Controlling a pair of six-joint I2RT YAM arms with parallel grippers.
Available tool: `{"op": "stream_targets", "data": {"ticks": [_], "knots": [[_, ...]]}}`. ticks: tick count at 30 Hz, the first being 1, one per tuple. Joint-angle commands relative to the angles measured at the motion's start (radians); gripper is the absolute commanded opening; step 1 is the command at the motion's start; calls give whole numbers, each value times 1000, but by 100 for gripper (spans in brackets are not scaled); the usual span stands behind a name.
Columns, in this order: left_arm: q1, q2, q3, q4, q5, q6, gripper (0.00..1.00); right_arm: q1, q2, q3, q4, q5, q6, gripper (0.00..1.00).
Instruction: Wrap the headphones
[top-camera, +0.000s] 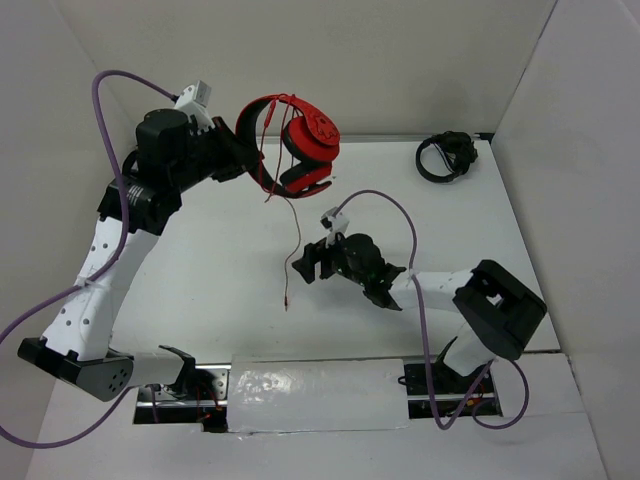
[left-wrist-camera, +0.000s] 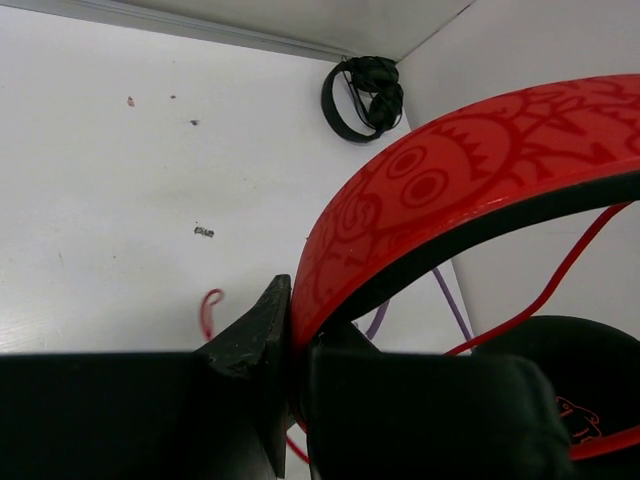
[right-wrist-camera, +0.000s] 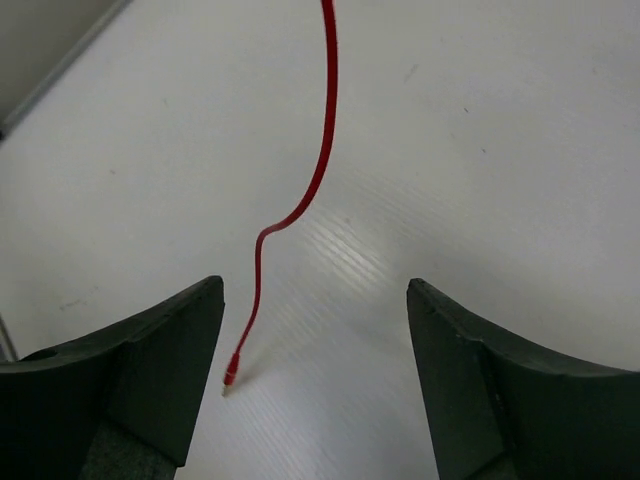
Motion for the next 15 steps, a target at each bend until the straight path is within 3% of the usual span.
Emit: {"op": "stream_targets", "data": {"ticks": [1, 11, 14, 15], "knots": [[6, -36, 84, 96, 50, -28, 0, 0, 47, 63, 242, -64, 98, 79], [10, 9, 154, 89, 78, -65, 0, 46, 263, 160, 408, -254, 181, 80], [12, 18, 158, 78, 76, -65, 0, 78, 305, 204, 370, -251, 172, 80], [13, 15, 153, 81, 79, -63, 0, 86, 341, 236, 335, -216, 183, 75]]}}
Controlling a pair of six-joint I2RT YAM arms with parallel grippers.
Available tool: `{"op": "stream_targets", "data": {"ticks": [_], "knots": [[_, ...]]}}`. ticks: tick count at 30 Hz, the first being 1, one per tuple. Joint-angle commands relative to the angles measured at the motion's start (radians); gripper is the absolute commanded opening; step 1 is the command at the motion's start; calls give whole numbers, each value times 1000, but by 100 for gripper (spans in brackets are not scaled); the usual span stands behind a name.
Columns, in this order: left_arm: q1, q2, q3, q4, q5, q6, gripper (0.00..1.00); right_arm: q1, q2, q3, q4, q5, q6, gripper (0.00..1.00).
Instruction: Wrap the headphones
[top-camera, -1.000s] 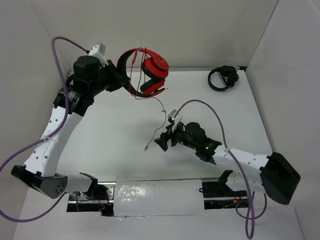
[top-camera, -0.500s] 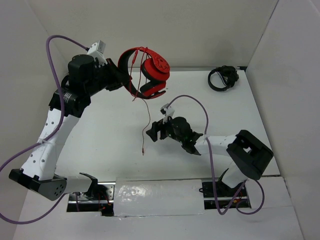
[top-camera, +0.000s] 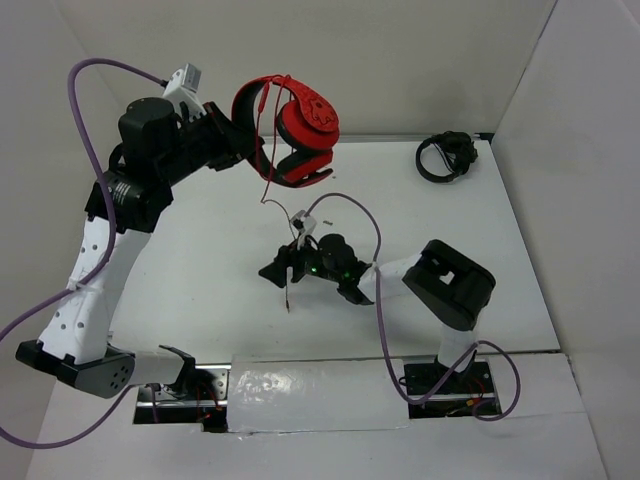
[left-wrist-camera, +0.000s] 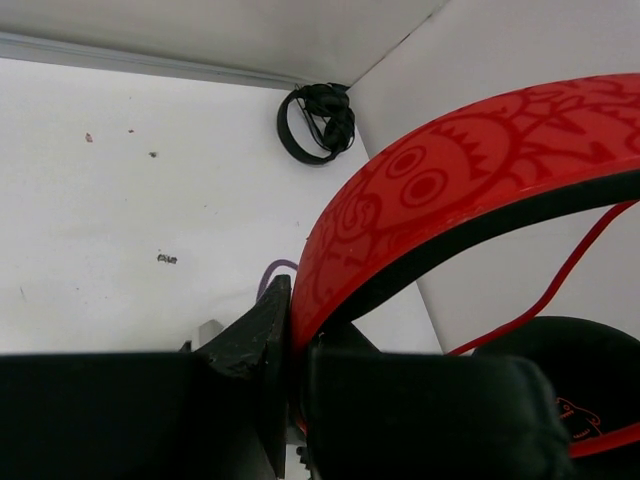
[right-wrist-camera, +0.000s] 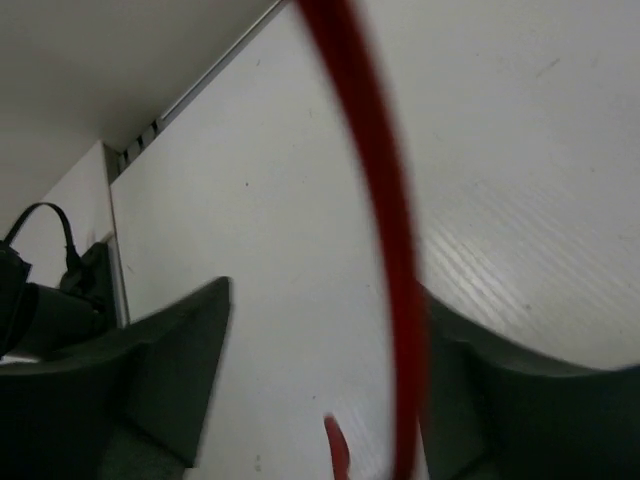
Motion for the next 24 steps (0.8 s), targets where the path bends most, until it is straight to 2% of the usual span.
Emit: {"op": "stream_targets", "data": {"ticks": [1, 2, 4, 5, 7, 11, 13, 14, 15, 17, 19, 22, 24], "knots": [[8, 1, 36, 82, 30, -44, 0, 31, 52, 90, 49, 1, 34, 75], [9, -1, 39, 84, 31, -42, 0, 28, 63, 91, 55, 5, 45, 58], [17, -6, 59, 75, 31, -29, 0, 18, 78, 71, 72, 35, 105, 32], [19, -7, 65, 68, 48, -21, 0, -2, 76, 56, 85, 32, 120, 0], [34, -30, 62, 65, 86, 11, 0, -44, 60, -2, 122, -10, 165, 0], [100, -99, -33, 139, 256, 24, 0, -220, 9, -100, 182, -147, 273, 0], [121, -130, -79, 168, 394, 40, 0, -286, -45, -133, 141, -207, 274, 0], [138, -136, -102, 183, 440, 43, 0, -353, -92, -131, 110, -213, 260, 0], [146, -144, -108, 188, 520, 47, 0, -383, -114, -118, -16, -215, 239, 0], [172, -159, -146, 219, 597, 41, 0, -456, -150, -70, -149, -227, 176, 0], [193, -168, -183, 275, 722, 36, 0, -499, -154, -49, -171, -312, 179, 0], [198, -170, -231, 285, 805, 69, 0, -552, -160, 1, -242, -347, 150, 0], [198, -150, -252, 279, 858, 132, 0, -576, -160, 83, -402, -336, 71, 0]]}}
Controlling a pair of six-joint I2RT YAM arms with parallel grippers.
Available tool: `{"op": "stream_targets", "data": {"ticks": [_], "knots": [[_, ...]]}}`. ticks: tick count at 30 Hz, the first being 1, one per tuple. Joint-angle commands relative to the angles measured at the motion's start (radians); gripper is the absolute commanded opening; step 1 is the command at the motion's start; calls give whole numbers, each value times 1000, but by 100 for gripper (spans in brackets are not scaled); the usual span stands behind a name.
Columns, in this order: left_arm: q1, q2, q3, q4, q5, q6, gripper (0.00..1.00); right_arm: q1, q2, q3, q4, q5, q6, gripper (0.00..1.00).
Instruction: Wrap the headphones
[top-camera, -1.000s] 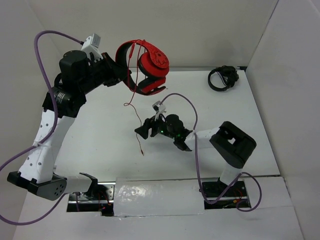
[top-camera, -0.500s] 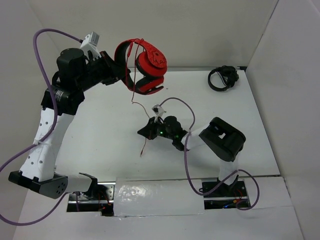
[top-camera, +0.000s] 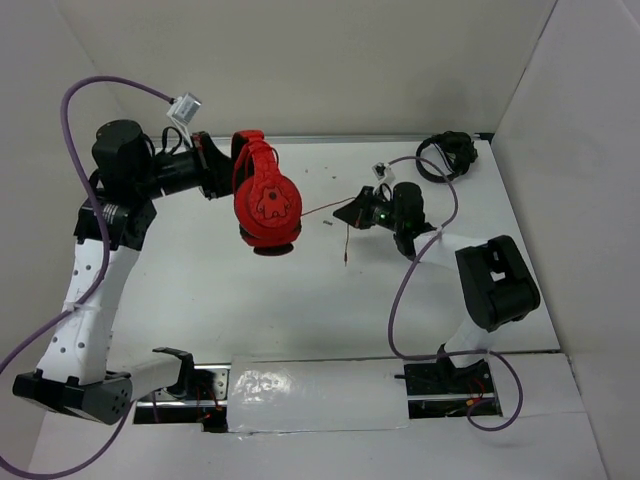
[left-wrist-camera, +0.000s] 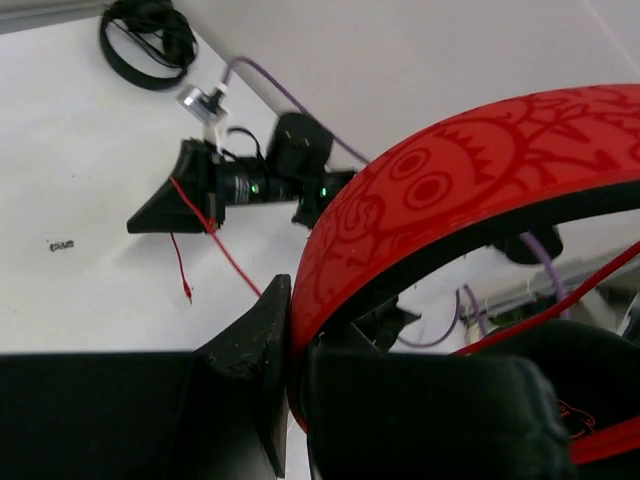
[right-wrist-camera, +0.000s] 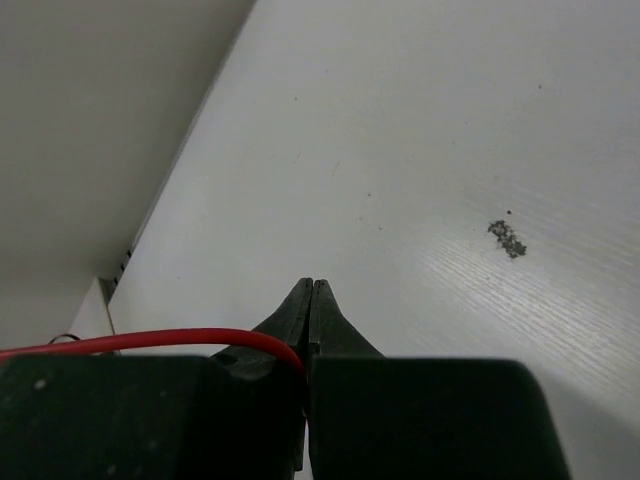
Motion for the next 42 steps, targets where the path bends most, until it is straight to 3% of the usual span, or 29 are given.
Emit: {"op": "stream_targets", "data": {"ticks": [1, 4, 6, 8, 11, 12, 16, 22, 26, 37, 42], "knots": [[1, 3, -34, 91, 206, 59, 0, -40, -13, 136, -303, -34, -109, 0], [-50, 32, -124, 112, 133, 242, 0, -77, -4, 260, -467, -9, -176, 0], [-81, 75, -147, 56, 24, 274, 0, -112, -1, 322, -539, 15, -219, 0], [-95, 135, -159, 14, 22, 342, 0, -138, 6, 432, -667, 38, -252, 0], [-134, 153, -280, 60, -53, 396, 0, -167, -16, 565, -782, 98, -308, 0], [-150, 152, -300, 65, -144, 412, 0, -169, -19, 598, -851, 115, -330, 0], [-234, 184, -325, 23, -409, 417, 0, -169, -24, 742, -975, 164, -379, 0], [-352, 268, -296, -38, -672, 420, 0, -114, -45, 876, -1097, 182, -436, 0], [-380, 355, -223, -111, -839, 318, 0, -46, -82, 920, -1167, 248, -454, 0], [-297, 498, -94, -259, -944, 137, 0, 26, -249, 851, -1210, 205, -445, 0], [-294, 483, -138, -208, -906, 152, 0, 15, -228, 891, -1255, 264, -437, 0]]}}
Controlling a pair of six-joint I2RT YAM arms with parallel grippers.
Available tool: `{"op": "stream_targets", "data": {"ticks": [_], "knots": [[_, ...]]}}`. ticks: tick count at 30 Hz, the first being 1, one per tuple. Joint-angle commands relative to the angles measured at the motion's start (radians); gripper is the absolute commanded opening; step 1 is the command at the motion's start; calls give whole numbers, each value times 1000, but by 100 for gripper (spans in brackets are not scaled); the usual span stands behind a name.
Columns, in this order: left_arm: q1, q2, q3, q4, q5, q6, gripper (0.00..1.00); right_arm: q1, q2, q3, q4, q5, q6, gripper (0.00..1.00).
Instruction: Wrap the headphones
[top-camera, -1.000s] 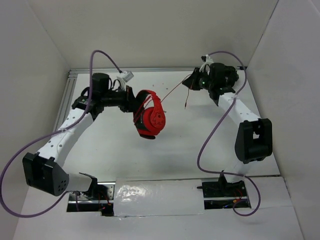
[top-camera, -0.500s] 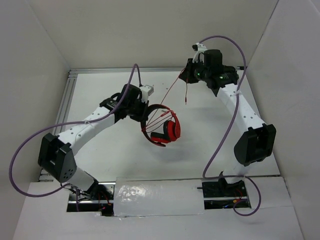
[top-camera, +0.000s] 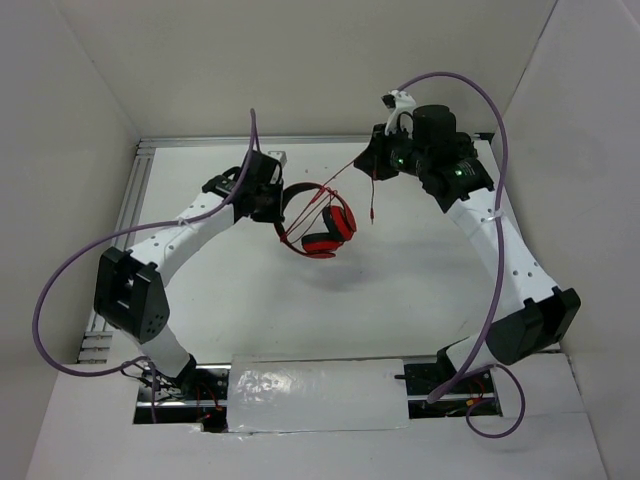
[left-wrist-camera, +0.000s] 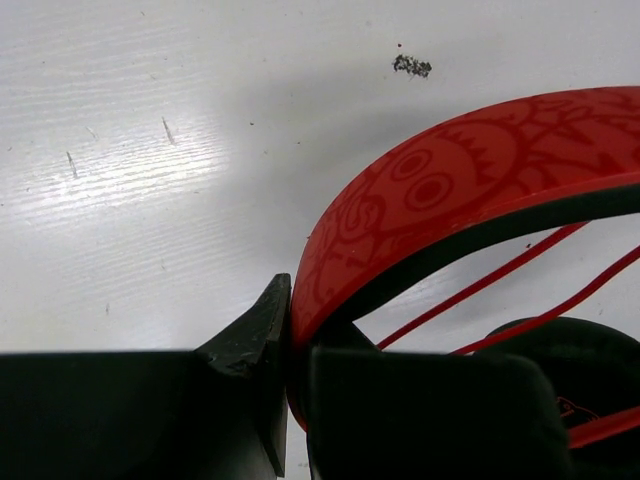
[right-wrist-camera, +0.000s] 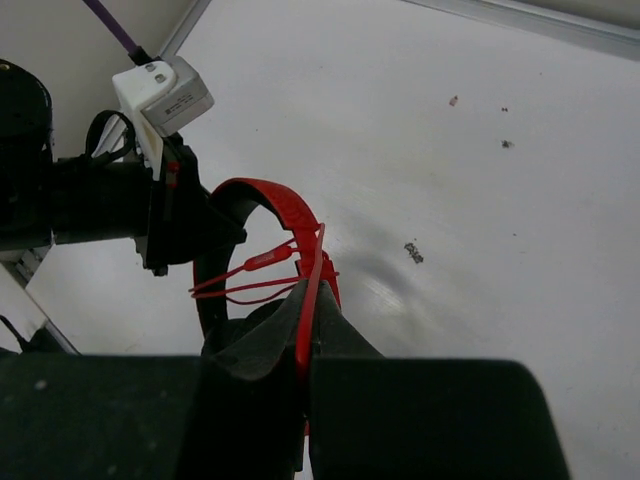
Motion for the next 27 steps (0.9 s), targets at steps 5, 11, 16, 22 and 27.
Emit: {"op": "stream_targets", "data": {"ticks": [5, 11, 16, 22, 27], "knots": [[22, -8, -26, -51, -26, -70, 0, -40, 49, 77, -13, -43, 15, 0], [22, 90, 90, -178, -101, -179, 0, 40, 29, 71, -5, -217, -11, 0], [24, 163, 213, -303, -187, -349, 0, 173, 15, 28, 17, -296, -8, 0], [42, 197, 317, -311, -117, -401, 0, 374, -3, -130, 90, -72, 46, 0], [53, 200, 397, -309, -69, -453, 0, 500, 23, -257, 246, 168, 95, 0]]}}
